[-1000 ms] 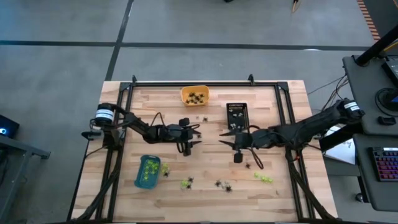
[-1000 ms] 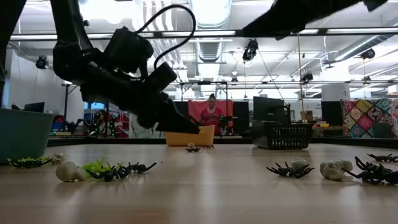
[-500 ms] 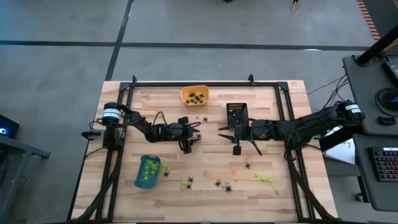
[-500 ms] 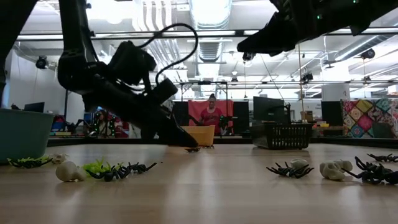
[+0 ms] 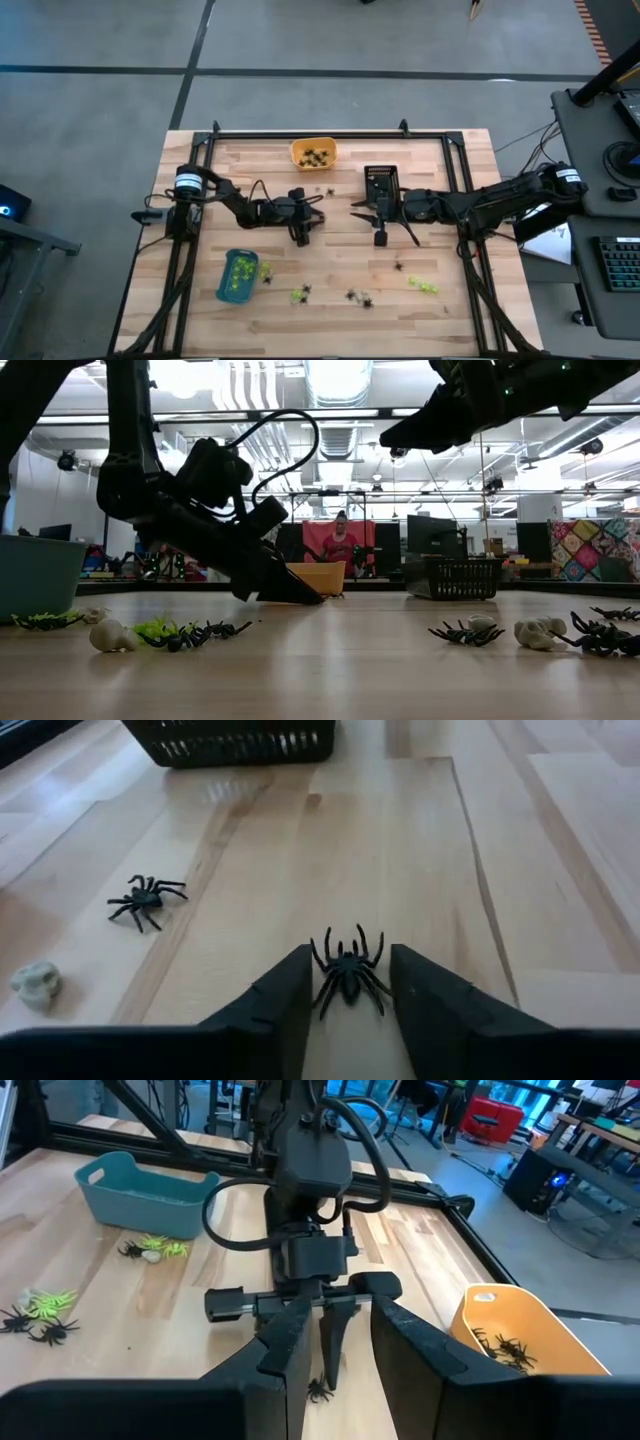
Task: Sort Halloween decoration
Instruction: Put the black spider toy into the yellow bin
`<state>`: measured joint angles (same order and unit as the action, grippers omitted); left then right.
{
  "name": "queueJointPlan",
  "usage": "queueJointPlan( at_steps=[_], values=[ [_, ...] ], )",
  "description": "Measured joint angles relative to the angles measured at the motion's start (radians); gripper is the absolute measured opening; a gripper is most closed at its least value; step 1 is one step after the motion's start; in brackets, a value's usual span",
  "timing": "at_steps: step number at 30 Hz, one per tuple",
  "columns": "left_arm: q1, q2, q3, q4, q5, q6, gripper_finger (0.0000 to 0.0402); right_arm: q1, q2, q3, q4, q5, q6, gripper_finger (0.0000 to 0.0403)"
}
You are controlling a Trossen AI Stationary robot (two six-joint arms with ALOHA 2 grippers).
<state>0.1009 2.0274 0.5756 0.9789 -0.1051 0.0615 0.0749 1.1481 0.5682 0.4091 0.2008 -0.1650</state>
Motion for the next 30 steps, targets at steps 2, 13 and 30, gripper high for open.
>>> queueJointPlan(
  at_steps=[2, 13, 30],
  values=[
    [0.0, 0.0, -0.001, -0.001, 0.002, 0.0, 0.0092, -0.002, 0.0, 0.0, 0.0, 0.0, -0.001, 0.0098],
    [0.001, -0.008, -0.007, 0.012, -0.018, 0.005, 0.0032, -0.004, 0.0, 0.0, 0.0, 0.0, 0.01, 0.0098],
    [0.003, -0.16, -0.036, -0.043, -0.024, -0.034, 0.0, -0.004, 0.0, 0.0, -0.004, -0.003, 0.034, 0.0098]
  ],
)
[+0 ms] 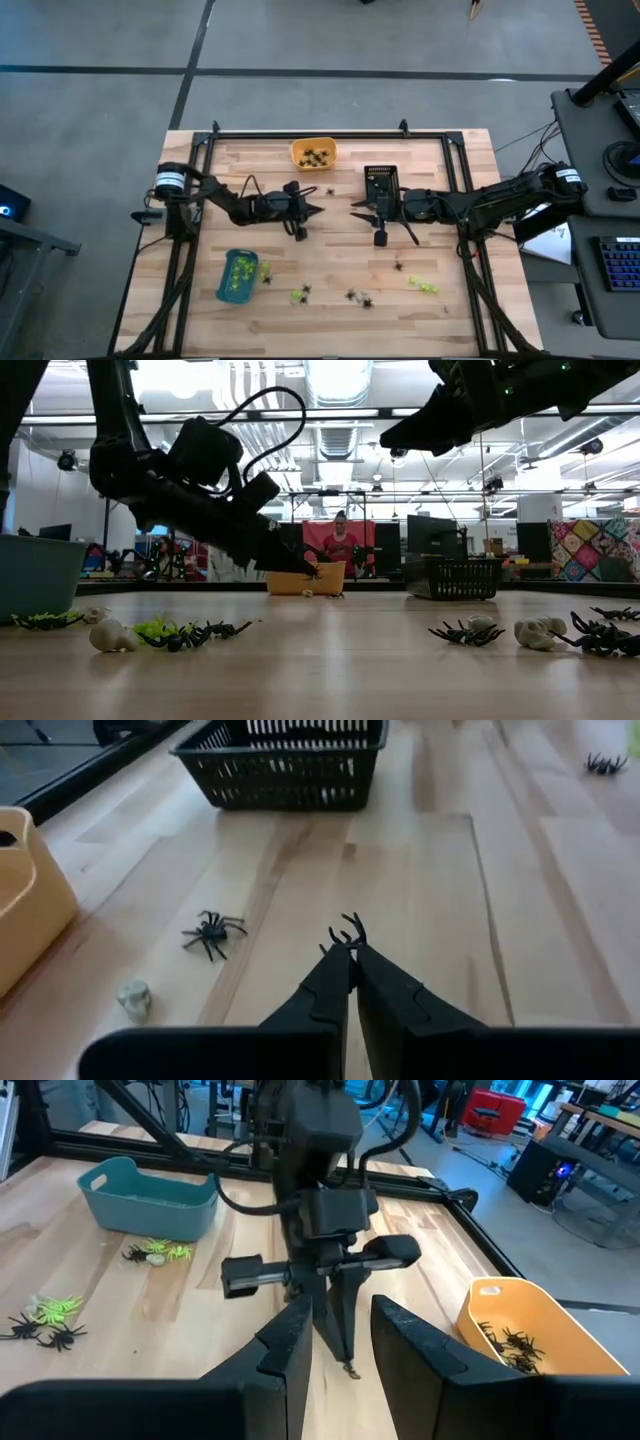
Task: Sort Halloween decoration
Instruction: Put the black spider toy into the yellow bin
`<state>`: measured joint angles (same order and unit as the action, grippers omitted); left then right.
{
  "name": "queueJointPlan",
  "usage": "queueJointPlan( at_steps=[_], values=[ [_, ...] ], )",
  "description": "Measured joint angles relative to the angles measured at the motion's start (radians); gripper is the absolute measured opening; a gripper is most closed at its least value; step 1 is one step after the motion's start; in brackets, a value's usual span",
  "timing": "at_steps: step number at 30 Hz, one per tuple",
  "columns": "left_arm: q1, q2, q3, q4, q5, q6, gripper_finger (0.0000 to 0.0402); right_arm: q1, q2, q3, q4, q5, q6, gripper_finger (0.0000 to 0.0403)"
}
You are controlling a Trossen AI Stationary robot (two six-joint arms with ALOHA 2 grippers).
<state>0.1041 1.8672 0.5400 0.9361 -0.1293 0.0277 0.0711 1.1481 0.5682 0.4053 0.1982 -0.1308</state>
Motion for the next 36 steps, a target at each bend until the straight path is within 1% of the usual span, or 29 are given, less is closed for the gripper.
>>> queueJointPlan(
  at_steps=[2, 5, 8, 11, 13, 15, 19, 22, 26, 36],
  values=[
    [0.008, -0.026, 0.0, 0.0, -0.013, -0.008, 0.0, 0.0, 0.0, 0.0, 0.0, 0.0, 0.002, 0.0098],
    [0.049, -0.091, 0.002, 0.003, -0.014, 0.004, 0.0, 0.0, 0.0, 0.0, 0.0, 0.0, 0.004, 0.0098],
    [0.114, -0.158, 0.002, -0.04, -0.012, 0.014, 0.0, 0.0, 0.0, 0.0, 0.0, 0.0, 0.007, 0.0098],
    [0.212, -0.208, 0.005, -0.048, -0.005, 0.033, 0.0, 0.0, 0.0, 0.0, 0.0, -0.009, 0.007, 0.0098],
    [0.29, -0.217, 0.026, -0.08, 0.038, 0.047, 0.0, 0.0, 0.0, 0.0, 0.002, -0.017, 0.007, 0.0098],
    [0.364, -0.208, 0.058, -0.147, 0.09, 0.043, 0.0, 0.0, 0.0, 0.0, 0.004, -0.019, 0.007, 0.0098],
    [0.468, -0.158, 0.172, -0.337, 0.166, 0.023, 0.0, 0.0, 0.0, 0.0, 0.003, -0.019, 0.007, 0.0098],
    [0.495, -0.115, 0.26, -0.473, 0.181, 0.021, 0.0, 0.0, 0.0, 0.0, 0.003, -0.019, 0.007, 0.0098],
    [0.501, -0.078, 0.345, -0.575, 0.181, 0.035, 0.0, 0.0, 0.0, 0.0, 0.001, -0.019, 0.012, 0.0098],
    [0.5, -0.08, 0.365, -0.59, 0.178, 0.039, 0.0, 0.0, 0.0, 0.0, -0.005, -0.019, 0.03, 0.0098]
  ],
)
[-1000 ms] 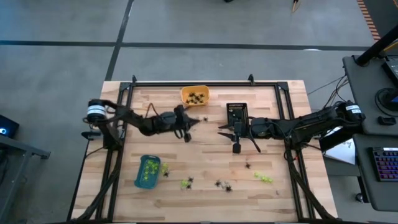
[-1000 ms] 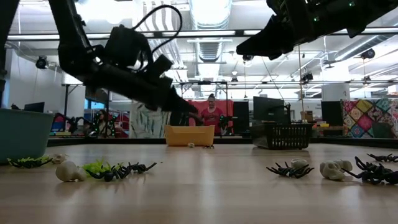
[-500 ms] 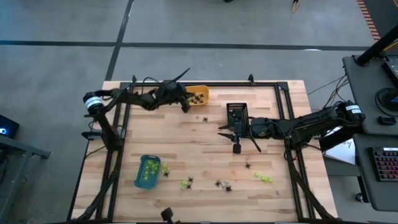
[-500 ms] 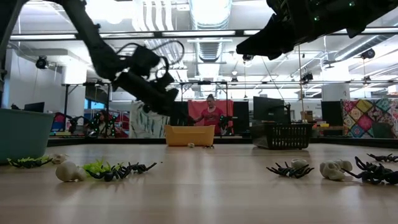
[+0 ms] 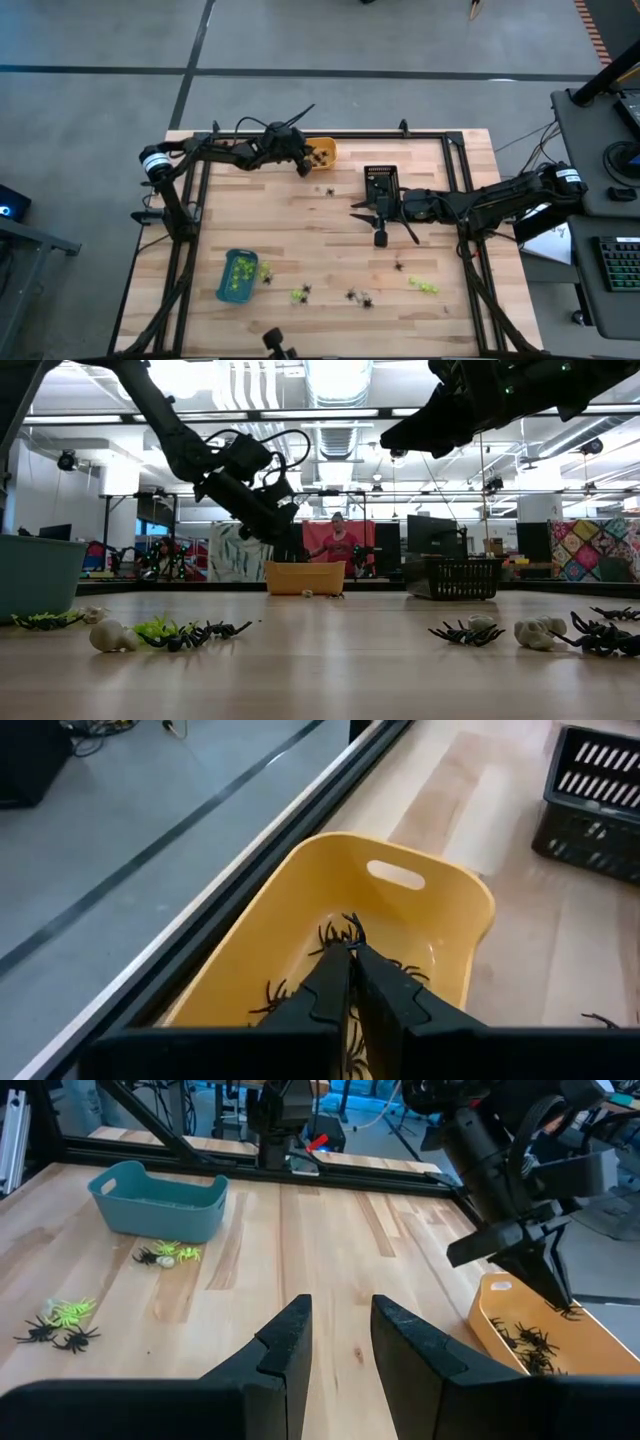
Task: Sort Halloween decoration
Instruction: Put the black spider toy into the yellow bin, then put the green spider toy into the blue bin
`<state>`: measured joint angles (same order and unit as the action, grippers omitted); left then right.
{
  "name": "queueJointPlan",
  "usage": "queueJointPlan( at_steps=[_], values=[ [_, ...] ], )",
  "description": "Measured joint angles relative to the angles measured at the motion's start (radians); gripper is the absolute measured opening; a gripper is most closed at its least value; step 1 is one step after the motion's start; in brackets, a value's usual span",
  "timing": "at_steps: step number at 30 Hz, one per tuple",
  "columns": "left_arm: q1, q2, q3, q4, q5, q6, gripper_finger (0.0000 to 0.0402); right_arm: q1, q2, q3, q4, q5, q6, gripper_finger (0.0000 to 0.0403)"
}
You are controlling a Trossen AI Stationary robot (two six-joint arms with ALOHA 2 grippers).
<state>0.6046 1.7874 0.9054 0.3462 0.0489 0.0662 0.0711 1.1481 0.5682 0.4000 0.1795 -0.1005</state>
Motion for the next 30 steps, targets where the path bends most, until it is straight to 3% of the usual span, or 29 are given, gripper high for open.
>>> queueJointPlan(
  at_steps=[5, 18, 30],
  values=[
    [0.0, 0.0, 0.0, -0.008, -0.092, -0.023, 0.0009, 0.0, 0.0, 0.0, 0.0, 0.0, 0.004, 0.0098],
    [-0.005, -0.009, 0.0, -0.015, -0.097, -0.028, 0.0078, 0.0, 0.0, 0.0, -0.001, 0.0, 0.045, 0.0098],
    [-0.147, -0.18, -0.001, -0.1, -0.065, 0.002, 0.008, 0.0, 0.0, 0.061, -0.083, 0.001, 0.225, 0.0098]
  ],
)
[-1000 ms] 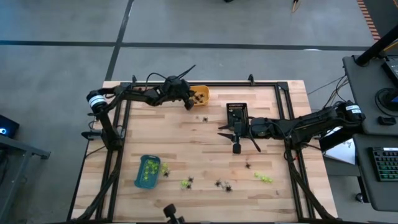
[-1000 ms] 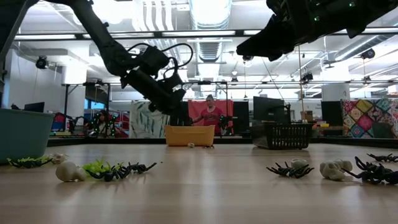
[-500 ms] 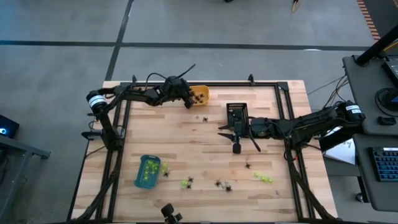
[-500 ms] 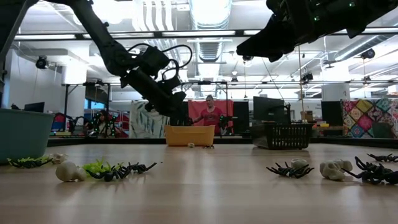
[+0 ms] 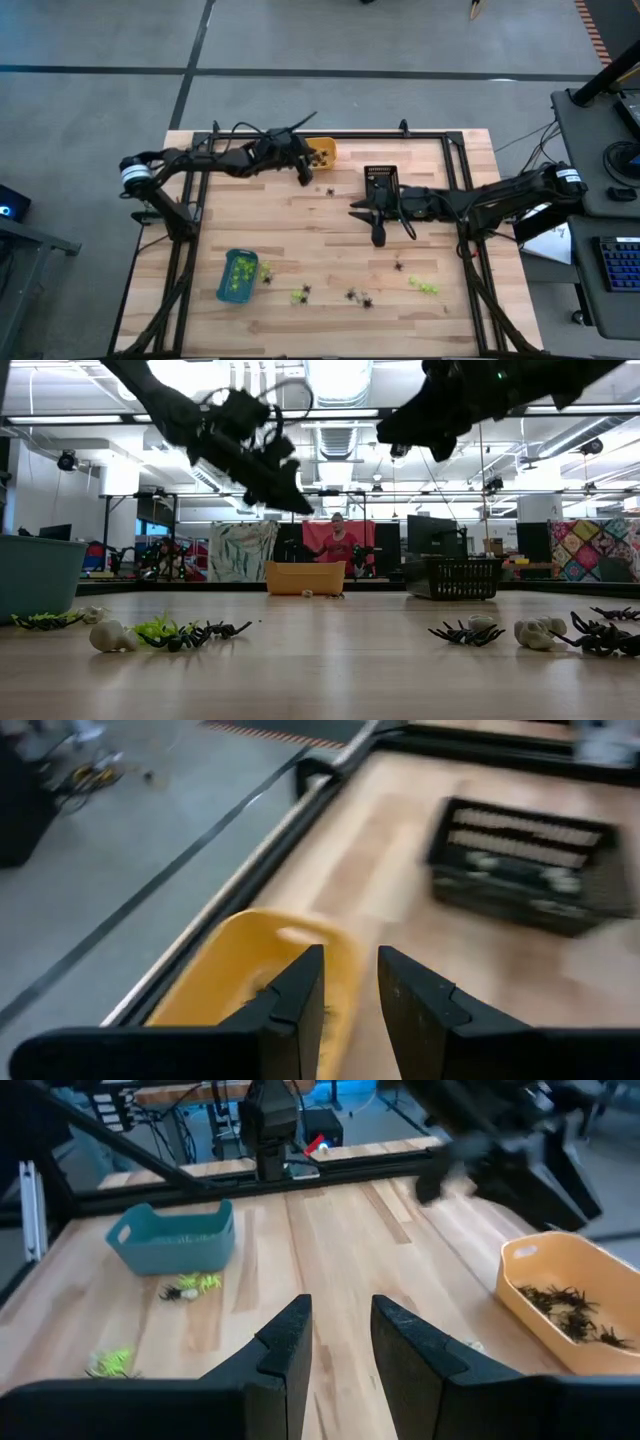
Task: Sort Halloween decoration
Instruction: Put the green spider toy into the blue bin
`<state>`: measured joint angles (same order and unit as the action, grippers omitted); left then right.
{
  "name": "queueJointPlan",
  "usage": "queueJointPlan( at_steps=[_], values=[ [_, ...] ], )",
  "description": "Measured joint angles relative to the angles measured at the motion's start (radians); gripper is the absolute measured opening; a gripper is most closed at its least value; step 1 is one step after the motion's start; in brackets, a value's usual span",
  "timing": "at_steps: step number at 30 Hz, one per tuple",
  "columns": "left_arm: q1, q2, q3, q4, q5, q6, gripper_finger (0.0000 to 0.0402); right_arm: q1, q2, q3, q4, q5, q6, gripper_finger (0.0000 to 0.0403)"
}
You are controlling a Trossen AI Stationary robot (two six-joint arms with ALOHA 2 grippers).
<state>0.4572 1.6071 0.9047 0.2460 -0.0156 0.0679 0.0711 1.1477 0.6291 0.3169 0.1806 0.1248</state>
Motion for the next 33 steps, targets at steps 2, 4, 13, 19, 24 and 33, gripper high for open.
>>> queueJointPlan(
  at_steps=[2, 4, 13, 19, 24, 33],
  values=[
    [-0.045, -0.033, 0.0, -0.018, 0.001, 0.011, 0.008, 0.0, 0.0, 0.044, -0.078, 0.0, 0.035, 0.0098],
    [-0.088, -0.063, 0.0, -0.041, 0.001, 0.012, 0.008, 0.0, 0.0, 0.091, -0.173, 0.001, 0.074, 0.0098],
    [-0.263, -0.133, -0.004, -0.085, -0.001, -0.005, 0.008, 0.003, 0.0, 0.208, -0.485, -0.06, 0.321, 0.0098],
    [-0.338, -0.136, -0.004, -0.093, -0.005, -0.031, 0.008, 0.025, 0.002, 0.235, -0.66, -0.215, 0.573, 0.0098],
    [-0.386, -0.174, -0.004, -0.174, -0.117, -0.058, 0.008, 0.084, 0.057, 0.285, -0.827, -0.288, 0.743, 0.0098],
    [-0.465, -0.306, -0.004, -0.33, -0.221, -0.068, 0.008, 0.178, 0.292, 0.515, -1.348, -0.327, 0.87, 0.0098]
  ],
)
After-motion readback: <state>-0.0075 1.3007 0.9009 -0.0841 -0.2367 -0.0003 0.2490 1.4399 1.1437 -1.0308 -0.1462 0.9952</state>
